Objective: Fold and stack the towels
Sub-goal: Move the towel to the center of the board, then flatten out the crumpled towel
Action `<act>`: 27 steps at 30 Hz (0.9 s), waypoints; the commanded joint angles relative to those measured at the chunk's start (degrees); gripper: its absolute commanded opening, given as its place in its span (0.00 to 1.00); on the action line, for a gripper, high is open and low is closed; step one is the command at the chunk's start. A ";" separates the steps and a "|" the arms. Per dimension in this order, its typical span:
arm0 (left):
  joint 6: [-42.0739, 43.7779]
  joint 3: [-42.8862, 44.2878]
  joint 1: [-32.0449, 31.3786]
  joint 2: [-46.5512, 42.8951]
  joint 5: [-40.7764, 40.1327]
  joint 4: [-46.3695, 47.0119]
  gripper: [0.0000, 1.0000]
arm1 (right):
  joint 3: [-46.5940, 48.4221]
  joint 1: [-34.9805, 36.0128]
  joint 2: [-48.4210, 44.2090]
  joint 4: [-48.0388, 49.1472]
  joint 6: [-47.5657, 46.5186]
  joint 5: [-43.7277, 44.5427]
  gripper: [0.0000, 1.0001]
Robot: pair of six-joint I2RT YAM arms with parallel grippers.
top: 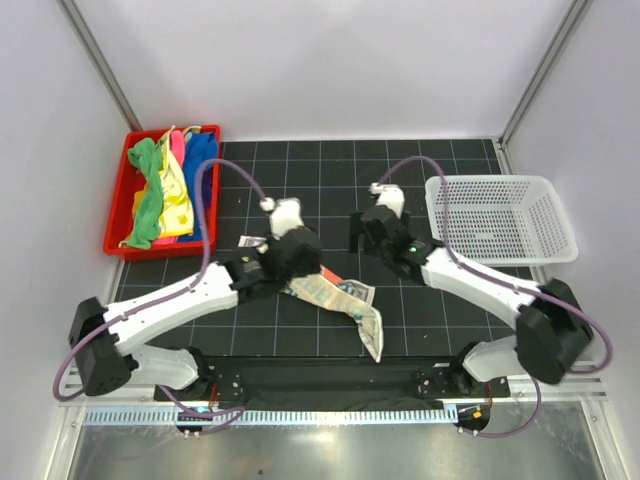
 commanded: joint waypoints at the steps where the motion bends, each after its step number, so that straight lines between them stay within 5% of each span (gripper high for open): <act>1: -5.15 -2.32 8.41 -5.81 -5.81 -3.33 0.58 | 8.76 3.63 7.39 6.19 -6.42 -10.47 0.89; 11: -5.95 -4.53 26.09 -15.48 0.69 -9.40 0.58 | 37.49 10.42 36.67 -0.14 -13.99 -17.33 0.73; 19: -3.23 -5.06 28.47 -20.24 3.07 -10.45 0.59 | 51.39 11.74 52.22 -3.84 -14.69 -19.97 0.68; 27: -2.43 -6.64 28.82 -22.35 4.12 -10.02 0.58 | 58.52 11.92 57.95 -5.60 -14.78 -17.33 0.63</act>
